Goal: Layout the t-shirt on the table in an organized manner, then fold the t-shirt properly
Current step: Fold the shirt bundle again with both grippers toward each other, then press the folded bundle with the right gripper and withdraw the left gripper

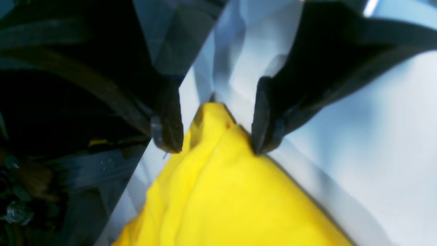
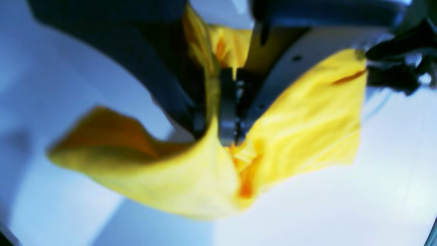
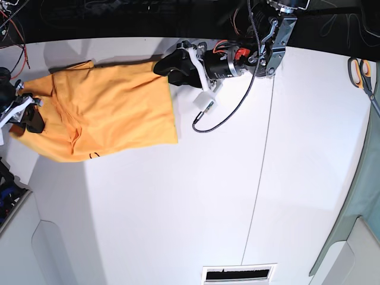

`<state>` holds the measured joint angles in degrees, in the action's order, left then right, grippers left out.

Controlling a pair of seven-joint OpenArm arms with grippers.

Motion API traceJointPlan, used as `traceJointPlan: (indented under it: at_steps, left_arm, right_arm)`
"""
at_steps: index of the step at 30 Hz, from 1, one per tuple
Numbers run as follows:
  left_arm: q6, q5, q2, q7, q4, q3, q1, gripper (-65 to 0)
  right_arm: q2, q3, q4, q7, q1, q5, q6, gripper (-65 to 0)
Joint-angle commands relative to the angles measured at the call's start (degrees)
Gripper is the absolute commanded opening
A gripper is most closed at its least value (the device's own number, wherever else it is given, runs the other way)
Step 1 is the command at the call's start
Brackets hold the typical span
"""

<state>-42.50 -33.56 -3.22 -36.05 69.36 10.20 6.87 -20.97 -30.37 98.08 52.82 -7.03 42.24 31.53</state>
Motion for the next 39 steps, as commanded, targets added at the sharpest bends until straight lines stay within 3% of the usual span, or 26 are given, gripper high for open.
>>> traceJointPlan:
  at_steps: [1, 7, 12, 13, 16, 18, 24, 31, 36, 39]
  left_arm:
    - [2.5, 1.7, -0.2, -1.8, -1.6, -0.1, -0.3, -28.7]
    - [2.5, 1.7, -0.4, -1.6, -3.2, -0.1, -1.6, -28.7]
    - [2.5, 1.7, -0.4, -1.7, -3.2, -0.1, -1.6, -28.7]
    - [2.5, 1.7, -0.4, -1.7, -3.2, -0.1, -1.6, -28.7]
    - [2.5, 1.7, -0.5, -1.9, -3.2, -0.1, -1.6, -28.7]
    - [2.5, 1.7, -0.5, -1.9, -3.2, -0.1, -1.6, -28.7]
    - [2.5, 1.7, -0.5, -3.8, -3.2, -0.1, -1.4, -28.7]
    - [2.5, 1.7, -0.8, -4.5, -3.2, -0.1, -1.1, -28.7]
    - [2.5, 1.2, -0.8, -5.0, -3.2, -0.1, -1.1, -28.7]
    - [2.5, -1.5, -0.8, -6.8, -3.2, -0.1, -1.1, -28.7]
  right_arm:
    - [-1.0, 1.1, 2.1, -1.4, 0.5, 1.1, 0.2, -65.0]
    - [-0.6, 13.1, 6.2, -2.1, 1.2, -1.9, 0.2, -65.0]
    - [1.7, 25.3, 5.5, -2.1, 3.9, -8.9, 0.2, -65.0]
    - [2.5, 27.6, 5.2, -2.3, 4.4, -10.9, 0.2, -60.4]
    - [4.7, 34.4, 3.8, -5.9, 5.0, -17.9, 0.2, -29.9]
    - [6.0, 38.7, 3.4, -7.8, 5.6, -22.1, 0.1, -22.5]
    - [10.1, 47.8, 3.4, -7.9, 9.3, -28.3, -0.3, -22.6]
    - [13.8, 51.0, 3.3, -7.3, 12.3, -28.3, -0.2, -22.6]
    - [13.6, 51.0, 3.3, -4.7, 12.2, -29.5, -0.2, -22.6]
    - [11.4, 51.0, 3.3, -4.8, 12.2, -30.2, -0.2, -22.6]
